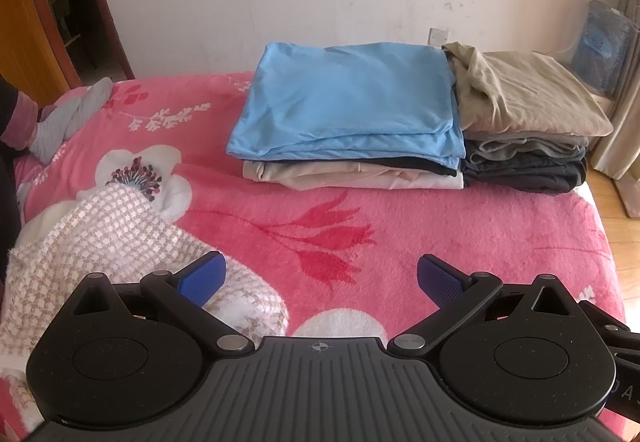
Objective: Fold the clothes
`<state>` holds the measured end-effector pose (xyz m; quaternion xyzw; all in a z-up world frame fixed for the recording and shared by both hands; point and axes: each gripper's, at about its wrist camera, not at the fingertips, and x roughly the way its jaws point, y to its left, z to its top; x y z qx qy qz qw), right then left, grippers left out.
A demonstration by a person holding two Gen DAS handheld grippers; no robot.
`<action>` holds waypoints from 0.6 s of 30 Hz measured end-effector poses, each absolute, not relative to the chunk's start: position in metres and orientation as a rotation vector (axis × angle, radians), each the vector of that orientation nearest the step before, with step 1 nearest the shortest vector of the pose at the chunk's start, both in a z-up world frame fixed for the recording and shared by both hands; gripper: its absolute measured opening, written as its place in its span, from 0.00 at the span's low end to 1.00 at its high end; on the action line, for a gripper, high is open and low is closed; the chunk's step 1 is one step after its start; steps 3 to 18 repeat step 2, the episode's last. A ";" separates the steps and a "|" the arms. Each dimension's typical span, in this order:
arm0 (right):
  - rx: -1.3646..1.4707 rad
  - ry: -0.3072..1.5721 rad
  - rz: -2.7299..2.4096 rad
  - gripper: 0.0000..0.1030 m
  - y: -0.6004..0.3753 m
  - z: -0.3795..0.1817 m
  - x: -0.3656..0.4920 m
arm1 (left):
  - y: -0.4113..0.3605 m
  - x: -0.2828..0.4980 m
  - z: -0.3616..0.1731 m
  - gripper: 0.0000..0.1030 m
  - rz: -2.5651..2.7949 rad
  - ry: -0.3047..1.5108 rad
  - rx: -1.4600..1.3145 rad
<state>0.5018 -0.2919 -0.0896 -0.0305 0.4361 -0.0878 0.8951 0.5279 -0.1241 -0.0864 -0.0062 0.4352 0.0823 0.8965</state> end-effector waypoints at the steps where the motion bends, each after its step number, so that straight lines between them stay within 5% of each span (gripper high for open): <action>1: -0.063 0.905 -0.182 1.00 -0.292 -0.090 0.502 | -0.124 0.528 -0.087 1.00 0.170 0.902 -0.013; 18: -0.062 0.905 -0.183 1.00 -0.292 -0.090 0.501 | -0.124 0.528 -0.087 1.00 0.170 0.903 -0.013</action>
